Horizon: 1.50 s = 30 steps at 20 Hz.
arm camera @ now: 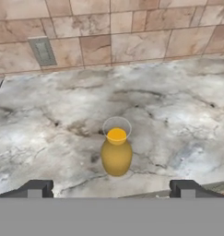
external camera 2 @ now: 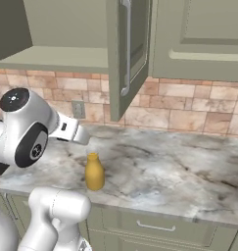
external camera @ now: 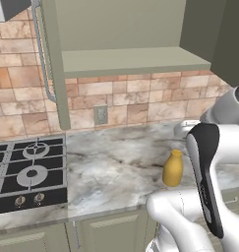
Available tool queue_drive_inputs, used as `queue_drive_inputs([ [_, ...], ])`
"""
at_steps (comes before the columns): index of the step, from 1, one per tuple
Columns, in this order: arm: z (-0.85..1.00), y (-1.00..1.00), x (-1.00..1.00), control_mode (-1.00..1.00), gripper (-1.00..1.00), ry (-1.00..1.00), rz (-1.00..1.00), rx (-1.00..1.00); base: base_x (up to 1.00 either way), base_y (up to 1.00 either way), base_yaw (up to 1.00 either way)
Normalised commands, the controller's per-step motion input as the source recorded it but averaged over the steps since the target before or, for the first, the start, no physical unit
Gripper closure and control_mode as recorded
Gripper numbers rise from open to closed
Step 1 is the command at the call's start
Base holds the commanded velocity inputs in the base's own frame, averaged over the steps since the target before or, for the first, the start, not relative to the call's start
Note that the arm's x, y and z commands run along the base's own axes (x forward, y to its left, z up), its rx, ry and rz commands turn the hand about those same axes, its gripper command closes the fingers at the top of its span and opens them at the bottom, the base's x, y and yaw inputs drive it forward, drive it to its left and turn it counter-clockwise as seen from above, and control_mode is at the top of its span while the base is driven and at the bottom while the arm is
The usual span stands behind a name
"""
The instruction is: There is a tray on the dining counter. Grab the cup, mug, and pitcher and place them on the tray. The pitcher may be placed next to the tray if it cannot fit the tray.
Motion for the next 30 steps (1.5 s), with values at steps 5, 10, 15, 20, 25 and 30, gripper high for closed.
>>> queue_drive_inputs([
  [5, -0.09, 0.00, 0.00, -1.00, -1.00, 0.07, 0.00, 0.02, 0.00, 0.00, 0.00],
  [10, -0.09, -0.01, 0.01, -1.00, -1.00, 0.04, 0.00, 0.02, 0.00, 0.00, 0.00],
  [15, -0.14, -0.07, 0.01, -1.00, -1.00, 0.04, 0.00, 0.02, 0.00, 0.00, 0.00],
  [20, -0.14, -0.11, 0.17, -1.00, -1.00, 0.04, 0.00, 0.02, 0.00, 0.00, 0.00],
  [25, -0.12, 0.00, 0.26, -1.00, -1.00, 0.07, 0.00, 0.01, 0.00, 0.00, 0.00],
  [30, -0.14, -0.04, 0.14, -1.00, -1.00, 0.08, 0.00, 0.00, 0.00, 0.00, 0.00],
])
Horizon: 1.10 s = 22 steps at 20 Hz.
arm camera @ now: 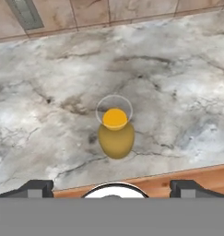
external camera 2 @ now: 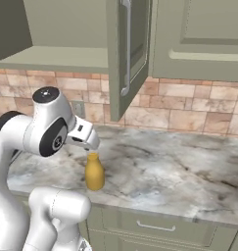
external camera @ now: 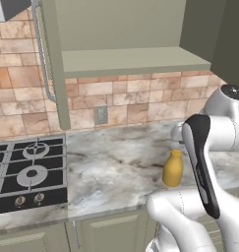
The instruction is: There is a tray on the dining counter. Grab the cup, mug, and pitcher and place them on the tray. The pitcher may be placed next to the tray if it cannot fit the tray.
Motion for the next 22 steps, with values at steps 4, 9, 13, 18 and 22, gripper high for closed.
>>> queue_drive_inputs([
  [4, -0.20, -0.01, 0.03, -1.00, -1.00, 0.09, 0.00, 0.00, 0.00, 0.00, 0.00],
  [9, -0.19, 0.00, 0.05, -1.00, -1.00, 0.07, 0.00, 0.00, 0.00, 0.00, 0.00],
  [13, -0.20, -0.05, 0.11, -1.00, -1.00, 0.05, 0.03, 0.00, 0.00, 0.00, 0.00],
  [18, -0.11, -0.04, 0.05, -1.00, -1.00, 0.12, 0.05, 0.00, 0.00, 0.00, 0.00],
  [22, -0.03, 0.00, 0.07, -1.00, -1.00, 0.18, 0.02, 0.00, 0.00, 0.00, 0.00],
])
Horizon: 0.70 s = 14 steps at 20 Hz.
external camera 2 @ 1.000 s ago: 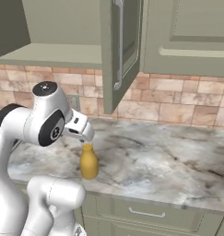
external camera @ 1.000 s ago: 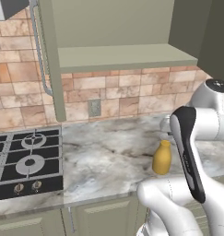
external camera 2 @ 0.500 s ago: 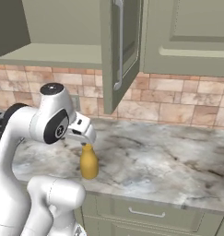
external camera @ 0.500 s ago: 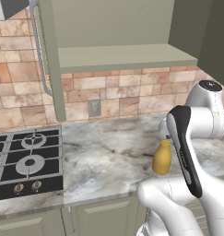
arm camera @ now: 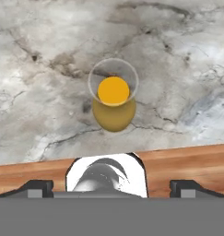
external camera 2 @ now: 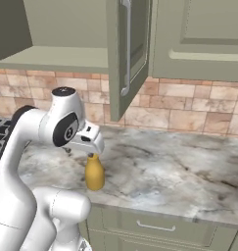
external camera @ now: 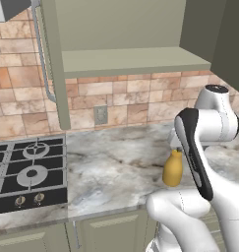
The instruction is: There is a tray on the dining counter. Grab the cup, mug, and pitcher and place them on the tray. The pitcher may be placed next to the tray if it cannot fit the tray.
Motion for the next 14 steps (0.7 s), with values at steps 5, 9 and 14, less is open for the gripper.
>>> queue_drive_inputs([
  [5, 0.00, 0.00, 0.07, -1.00, -1.00, 0.13, 0.01, 0.00, 0.00, 0.00, 0.00],
  [9, -0.05, 0.00, 0.08, -1.00, -1.00, 0.04, 0.00, 0.00, 0.00, 0.00, 0.00],
  [14, -0.15, 0.00, 0.09, -1.00, -1.00, 0.00, 0.00, 0.00, 0.00, 0.00, 0.00],
])
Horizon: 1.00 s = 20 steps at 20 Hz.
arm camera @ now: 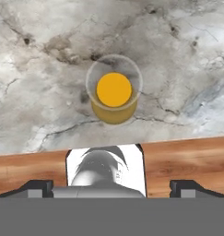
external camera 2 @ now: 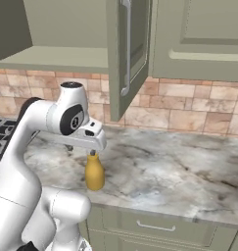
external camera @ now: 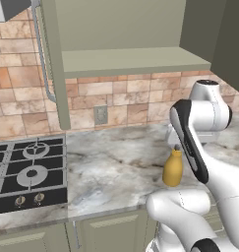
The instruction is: There is a tray on the dining counter. Grab the cup, mug, and pitcher and place them on the tray. The pitcher may be placed next to the tray if it cannot fit the tray.
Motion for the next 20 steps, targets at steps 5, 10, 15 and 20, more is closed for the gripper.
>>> queue_drive_inputs([
  [5, -0.11, 0.00, 0.14, -1.00, -1.00, 0.00, 0.00, 0.00, 0.00, 0.00, 0.00],
  [10, -0.09, -0.01, 0.17, -1.00, -1.00, 0.00, 0.00, 0.00, 0.00, 0.00, 0.00],
  [15, -0.10, -0.08, 0.15, -1.00, -1.00, 0.00, 0.00, 0.00, 0.00, 0.00, 0.00],
  [20, -0.13, -0.05, 0.12, -1.00, -1.00, 0.00, 0.00, 0.00, 0.00, 0.00, 0.00],
])
